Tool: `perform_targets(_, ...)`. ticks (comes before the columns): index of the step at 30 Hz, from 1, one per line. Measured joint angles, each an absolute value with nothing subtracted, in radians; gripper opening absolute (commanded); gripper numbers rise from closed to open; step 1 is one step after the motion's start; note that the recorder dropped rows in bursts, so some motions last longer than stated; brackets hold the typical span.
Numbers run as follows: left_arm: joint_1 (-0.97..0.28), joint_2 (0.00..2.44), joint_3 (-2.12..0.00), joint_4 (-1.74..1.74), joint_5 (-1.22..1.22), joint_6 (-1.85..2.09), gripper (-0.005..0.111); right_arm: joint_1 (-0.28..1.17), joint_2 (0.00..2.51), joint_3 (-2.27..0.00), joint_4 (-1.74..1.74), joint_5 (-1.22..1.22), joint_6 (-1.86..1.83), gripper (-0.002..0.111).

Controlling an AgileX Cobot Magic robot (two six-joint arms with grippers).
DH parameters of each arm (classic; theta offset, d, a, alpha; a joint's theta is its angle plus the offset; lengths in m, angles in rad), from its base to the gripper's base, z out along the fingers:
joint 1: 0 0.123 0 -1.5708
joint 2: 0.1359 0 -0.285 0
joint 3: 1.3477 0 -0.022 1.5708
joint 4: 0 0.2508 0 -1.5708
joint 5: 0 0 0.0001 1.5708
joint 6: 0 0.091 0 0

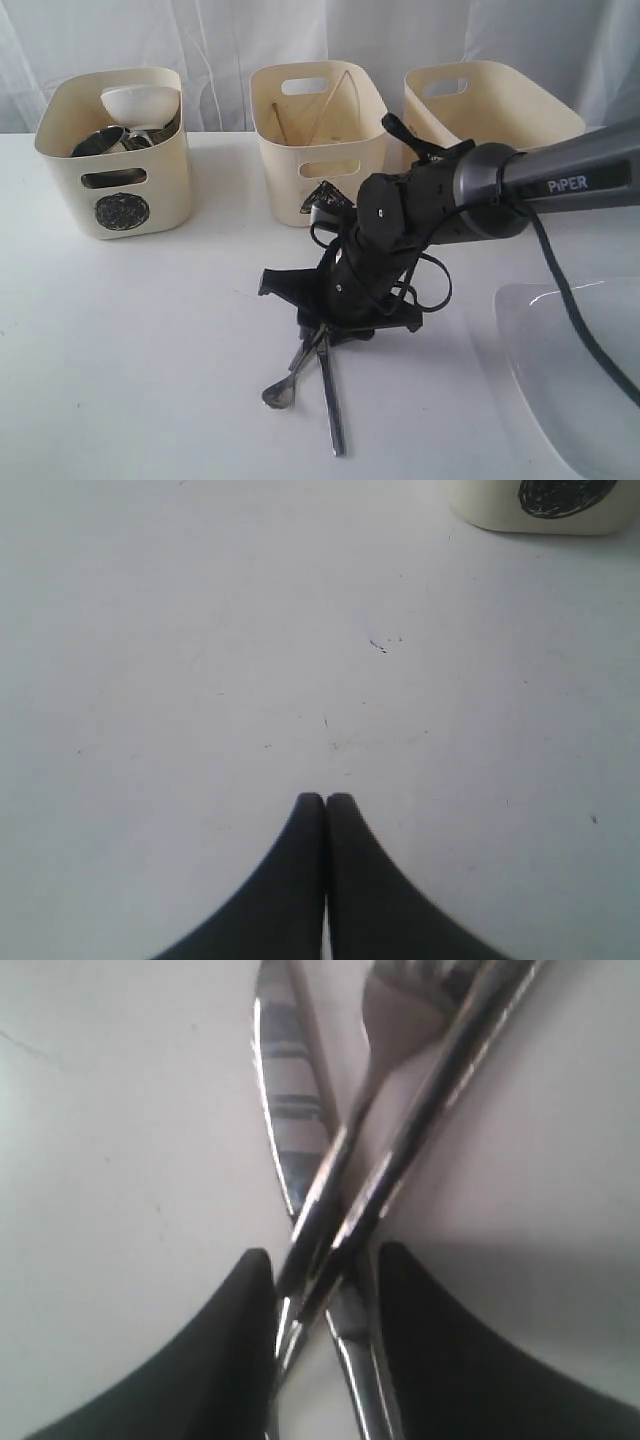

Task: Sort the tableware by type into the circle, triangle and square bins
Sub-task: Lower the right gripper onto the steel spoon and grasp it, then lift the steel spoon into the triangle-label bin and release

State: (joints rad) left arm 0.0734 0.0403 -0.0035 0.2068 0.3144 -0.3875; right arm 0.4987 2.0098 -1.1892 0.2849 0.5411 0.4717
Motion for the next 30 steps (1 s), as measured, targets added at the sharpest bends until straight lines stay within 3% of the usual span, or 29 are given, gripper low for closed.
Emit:
perform_targets(5, 0.073, 0.04, -0.003, 0.207, 0.314, -0.388, 0.0, 0.499, 2.029, -1.204, 0.287, 0.664, 0.505, 0.0)
perform_targets(19, 0.073, 0.04, -0.003, 0.207, 0.314, -0.388, 0.0, 0.507, 2.021, -1.216, 0.134, 0.705, 0.693, 0.0)
perform_targets(30, 0.073, 0.04, -0.003, 0.207, 0.314, -0.388, 0.0, 0.505, 1.961, -1.183, 0.026, 0.683, 0.56, 0.0)
